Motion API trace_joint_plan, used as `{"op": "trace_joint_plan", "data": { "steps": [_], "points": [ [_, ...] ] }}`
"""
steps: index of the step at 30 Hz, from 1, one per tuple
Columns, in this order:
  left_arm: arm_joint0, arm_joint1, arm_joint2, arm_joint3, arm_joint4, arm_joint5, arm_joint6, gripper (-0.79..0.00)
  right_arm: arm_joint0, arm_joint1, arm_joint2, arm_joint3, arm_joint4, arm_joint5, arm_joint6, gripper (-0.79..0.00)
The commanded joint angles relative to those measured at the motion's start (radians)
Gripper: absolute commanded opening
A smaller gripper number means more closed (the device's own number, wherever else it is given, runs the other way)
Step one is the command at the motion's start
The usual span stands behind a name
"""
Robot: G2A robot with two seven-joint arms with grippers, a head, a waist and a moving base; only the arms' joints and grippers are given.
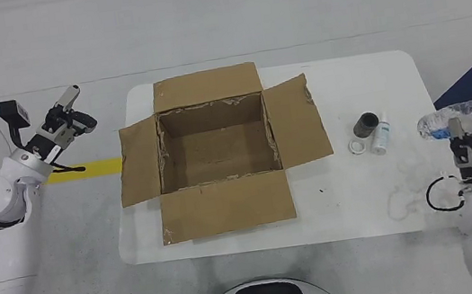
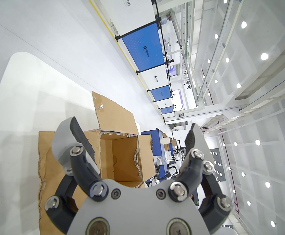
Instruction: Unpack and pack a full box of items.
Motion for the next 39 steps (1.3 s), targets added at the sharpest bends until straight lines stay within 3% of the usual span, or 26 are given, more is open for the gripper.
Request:
{"op": "trace_joint_plan", "data": {
  "steps": [1, 5, 11, 14, 19, 32, 35, 39],
  "points": [
    [0.000, 0.000, 0.000, 0.000, 0.000, 0.000, 0.000, 0.000, 0.023, -0.012, -0.039, -0.029, 0.122, -0.012, 0.066, -0.785],
    [0.000, 0.000, 0.000, 0.000, 0.000, 0.000, 0.000, 0.000, 0.004, -0.031, -0.133, -0.194, 0.306, -0.061, 0.258, -0.785],
    [0.000, 0.000, 0.000, 0.000, 0.000, 0.000, 0.000, 0.000, -0.086, -0.047, -0.236, -0.529, 0.453, 0.109, 0.493, -0.785],
    [0.000, 0.000, 0.000, 0.000, 0.000, 0.000, 0.000, 0.000, -0.123, -0.052, -0.272, -0.662, 0.478, 0.181, 0.555, -0.785],
    [0.000, 0.000, 0.000, 0.000, 0.000, 0.000, 0.000, 0.000, -0.181, -0.057, -0.286, -0.801, 0.447, 0.232, 0.555, -0.785],
    [0.000, 0.000, 0.000, 0.000, 0.000, 0.000, 0.000, 0.000, -0.175, -0.060, -0.296, -0.793, 0.489, 0.240, 0.545, -0.785],
    [0.000, 0.000, 0.000, 0.000, 0.000, 0.000, 0.000, 0.000, -0.081, -0.067, -0.386, -0.760, 0.561, 0.248, 0.619, -0.785],
    [0.000, 0.000, 0.000, 0.000, 0.000, 0.000, 0.000, 0.000, 0.124, -0.077, -0.540, -0.683, 0.629, 0.298, 0.856, -0.785]
  ]
}}
